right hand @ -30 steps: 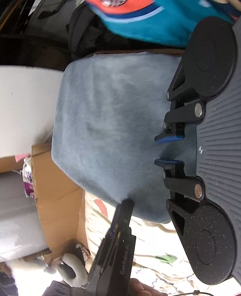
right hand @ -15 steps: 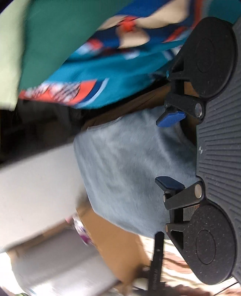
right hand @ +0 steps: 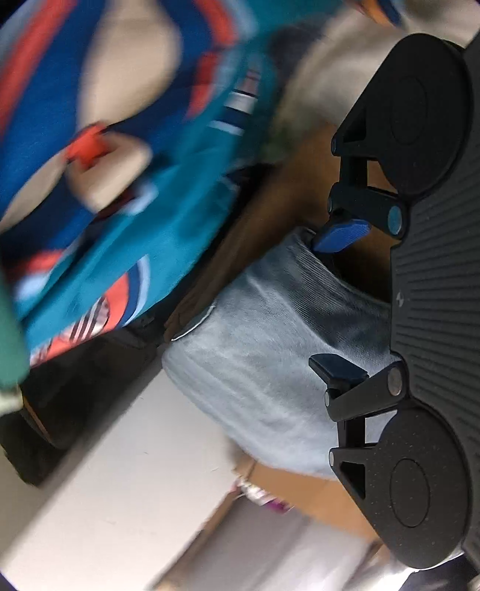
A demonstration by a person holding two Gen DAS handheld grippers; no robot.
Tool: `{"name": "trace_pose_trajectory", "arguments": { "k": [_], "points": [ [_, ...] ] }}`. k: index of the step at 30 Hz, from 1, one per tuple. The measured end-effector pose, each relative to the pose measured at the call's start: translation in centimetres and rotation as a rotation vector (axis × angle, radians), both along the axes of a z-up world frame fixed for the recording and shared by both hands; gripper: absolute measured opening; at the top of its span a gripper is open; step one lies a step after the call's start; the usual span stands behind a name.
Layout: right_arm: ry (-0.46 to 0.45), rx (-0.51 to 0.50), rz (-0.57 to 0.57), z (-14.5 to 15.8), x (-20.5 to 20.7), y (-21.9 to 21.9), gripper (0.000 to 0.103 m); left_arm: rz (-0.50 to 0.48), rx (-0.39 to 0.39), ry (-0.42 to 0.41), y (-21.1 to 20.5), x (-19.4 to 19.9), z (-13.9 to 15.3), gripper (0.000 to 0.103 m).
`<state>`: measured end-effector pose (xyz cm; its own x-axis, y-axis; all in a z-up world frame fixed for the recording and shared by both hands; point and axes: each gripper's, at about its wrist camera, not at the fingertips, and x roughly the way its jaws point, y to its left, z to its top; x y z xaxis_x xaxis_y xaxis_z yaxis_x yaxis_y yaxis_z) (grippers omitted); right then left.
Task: Fold clothes
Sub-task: 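Press the jeans flat on the pile and open both tools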
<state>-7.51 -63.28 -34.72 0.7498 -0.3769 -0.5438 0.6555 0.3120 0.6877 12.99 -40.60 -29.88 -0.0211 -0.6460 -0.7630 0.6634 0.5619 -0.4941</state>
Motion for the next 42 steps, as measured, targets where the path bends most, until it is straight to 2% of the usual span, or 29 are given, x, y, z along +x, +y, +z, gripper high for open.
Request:
{"name": "trace_pose_trajectory", "arguments": {
  "k": [7, 10, 14, 15, 20, 23, 25, 28, 30, 32, 37, 39, 42],
  "points": [
    [-0.160, 0.196, -0.033, -3.1, 0.3, 0.5, 0.065, -0.026, -0.018, 0.018, 0.5, 0.3, 1.0, 0.021],
    [-0.205, 0.252, -0.037, -3.9, 0.1, 0.7, 0.056, -0.027, -0.024, 0.020, 0.7, 0.2, 1.1, 0.021],
    [-0.260, 0.341, -0.027, -3.9, 0.0, 0.6, 0.030, -0.020, -0.044, 0.042, 0.7, 0.2, 0.7, 0.023],
    [-0.267, 0.343, -0.025, -3.6, -0.1, 0.6, 0.025, -0.021, -0.051, 0.047, 0.8, 0.3, 0.5, 0.028],
    [-0.266, 0.300, 0.002, -2.1, -0.6, 1.1, 0.023, 0.023, -0.075, 0.105, 1.3, 0.7, -1.2, 0.038],
    [-0.270, 0.296, 0.006, -2.1, -0.6, 1.3, 0.023, 0.074, -0.156, 0.193, 1.8, 0.8, -2.8, 0.043],
    [-0.285, 0.310, 0.002, -2.5, -1.0, 1.3, 0.026, 0.101, -0.189, 0.238, 2.1, 0.7, -3.6, 0.041],
    [-0.322, 0.358, -0.018, -3.3, -1.4, 1.4, 0.031, 0.136, -0.222, 0.293, 2.5, 0.6, -4.5, 0.033],
    [-0.342, 0.370, -0.013, -3.6, -1.1, 1.3, 0.037, 0.142, -0.231, 0.308, 2.7, 0.7, -4.6, 0.026],
    [-0.332, 0.358, -0.003, -3.6, -0.6, 1.3, 0.038, 0.137, -0.233, 0.311, 2.7, 0.7, -4.3, 0.022],
    [-0.334, 0.375, 0.018, -4.1, 0.1, 1.8, 0.038, 0.142, -0.243, 0.319, 3.4, 0.6, -4.0, 0.018],
    [-0.333, 0.368, 0.034, -3.9, 0.0, 2.3, 0.026, 0.155, -0.251, 0.326, 3.7, 0.4, -4.1, 0.018],
    [-0.315, 0.338, 0.047, -3.5, -0.3, 2.5, 0.023, 0.153, -0.245, 0.326, 3.8, 0.3, -4.2, 0.017]
  ]
}}
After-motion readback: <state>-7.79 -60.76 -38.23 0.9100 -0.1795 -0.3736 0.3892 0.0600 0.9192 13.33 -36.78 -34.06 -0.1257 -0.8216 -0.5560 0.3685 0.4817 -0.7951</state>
